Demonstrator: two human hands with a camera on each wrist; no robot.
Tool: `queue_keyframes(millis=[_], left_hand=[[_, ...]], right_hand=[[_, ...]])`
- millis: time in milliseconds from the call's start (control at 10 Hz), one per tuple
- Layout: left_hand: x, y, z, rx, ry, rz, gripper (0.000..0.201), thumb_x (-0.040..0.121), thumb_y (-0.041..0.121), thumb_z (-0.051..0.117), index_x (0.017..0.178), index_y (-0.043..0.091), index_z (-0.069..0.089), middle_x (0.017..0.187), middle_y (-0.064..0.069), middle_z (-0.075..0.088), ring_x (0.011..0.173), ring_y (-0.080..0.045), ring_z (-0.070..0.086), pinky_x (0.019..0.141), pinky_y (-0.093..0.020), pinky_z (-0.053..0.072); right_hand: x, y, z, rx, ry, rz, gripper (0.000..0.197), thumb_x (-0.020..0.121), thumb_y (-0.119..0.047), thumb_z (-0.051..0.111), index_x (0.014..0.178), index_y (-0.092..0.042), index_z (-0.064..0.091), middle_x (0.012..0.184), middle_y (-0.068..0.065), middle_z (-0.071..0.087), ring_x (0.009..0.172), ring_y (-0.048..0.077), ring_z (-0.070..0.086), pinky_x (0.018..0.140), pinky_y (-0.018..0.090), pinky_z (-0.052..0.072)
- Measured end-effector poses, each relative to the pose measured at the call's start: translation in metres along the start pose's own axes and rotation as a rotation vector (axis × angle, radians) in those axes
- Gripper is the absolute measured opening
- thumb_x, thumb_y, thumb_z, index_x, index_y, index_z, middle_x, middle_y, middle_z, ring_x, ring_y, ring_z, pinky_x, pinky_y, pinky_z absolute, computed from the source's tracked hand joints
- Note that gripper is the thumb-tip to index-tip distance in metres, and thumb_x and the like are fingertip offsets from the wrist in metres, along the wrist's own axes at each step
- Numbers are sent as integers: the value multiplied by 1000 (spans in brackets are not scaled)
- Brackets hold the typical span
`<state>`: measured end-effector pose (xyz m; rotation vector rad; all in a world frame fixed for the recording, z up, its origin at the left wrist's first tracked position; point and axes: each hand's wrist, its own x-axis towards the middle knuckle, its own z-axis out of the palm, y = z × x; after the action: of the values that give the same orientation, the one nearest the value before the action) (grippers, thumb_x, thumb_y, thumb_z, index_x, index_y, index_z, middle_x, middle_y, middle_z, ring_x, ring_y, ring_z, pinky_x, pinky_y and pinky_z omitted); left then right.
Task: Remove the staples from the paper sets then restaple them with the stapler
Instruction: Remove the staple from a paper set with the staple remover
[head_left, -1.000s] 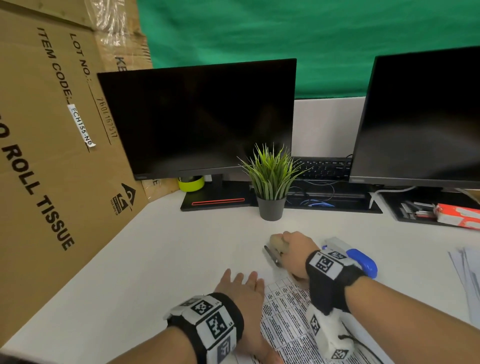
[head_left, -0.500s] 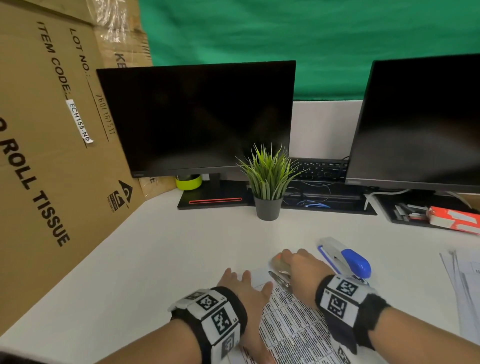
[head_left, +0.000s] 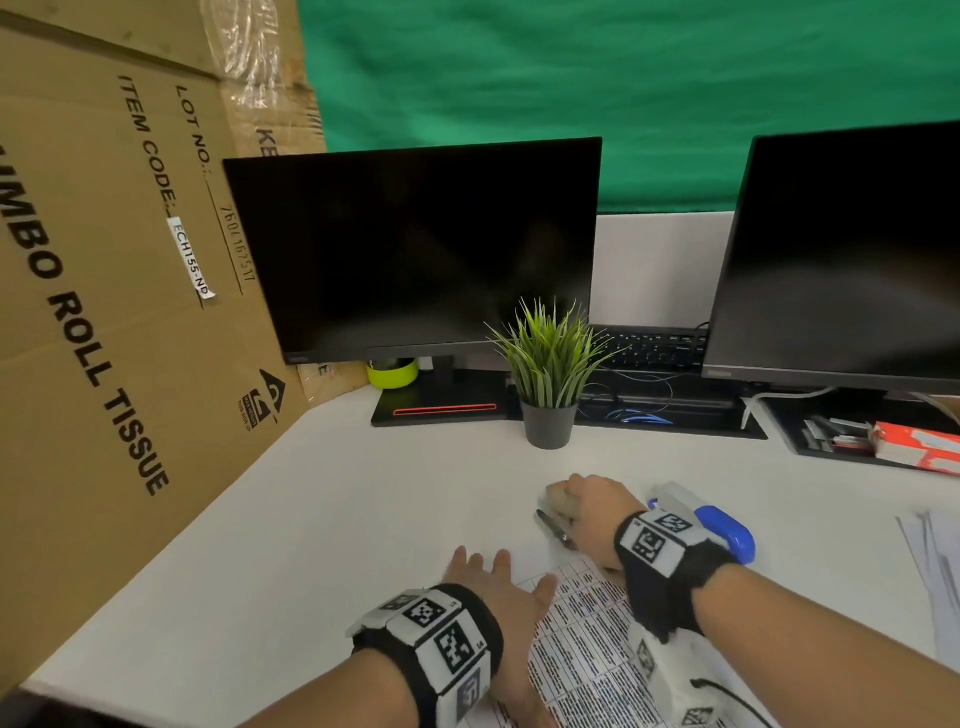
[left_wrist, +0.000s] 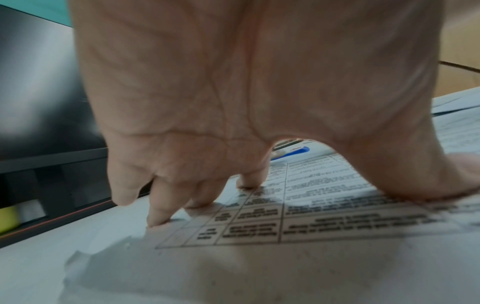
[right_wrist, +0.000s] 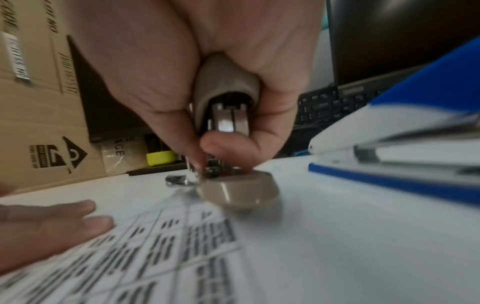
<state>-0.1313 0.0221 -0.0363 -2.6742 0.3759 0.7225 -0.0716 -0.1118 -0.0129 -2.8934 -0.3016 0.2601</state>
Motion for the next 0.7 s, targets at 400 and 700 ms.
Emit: queue_keyframes(millis=[400,700], left_hand=[[-18,-8,6,64,-21,99,90,90,44,61,155,19,5,159,-21,8,145,-45,7,114,-63,4],[-11,-11,11,3,78,127,92,88,39,64,155,24,2,159,-20,7,144,-46,6,113,-65,3]], right_hand=[[-13,10,9,5,-31,118,40,84,-12,59,123,-18,48,121,6,53,106,23,58,90,31,49],[7,-2,-1,64,66,109,31,89,-15,54,120,-14,50,124,10,54,106,26,54,87,30,44]])
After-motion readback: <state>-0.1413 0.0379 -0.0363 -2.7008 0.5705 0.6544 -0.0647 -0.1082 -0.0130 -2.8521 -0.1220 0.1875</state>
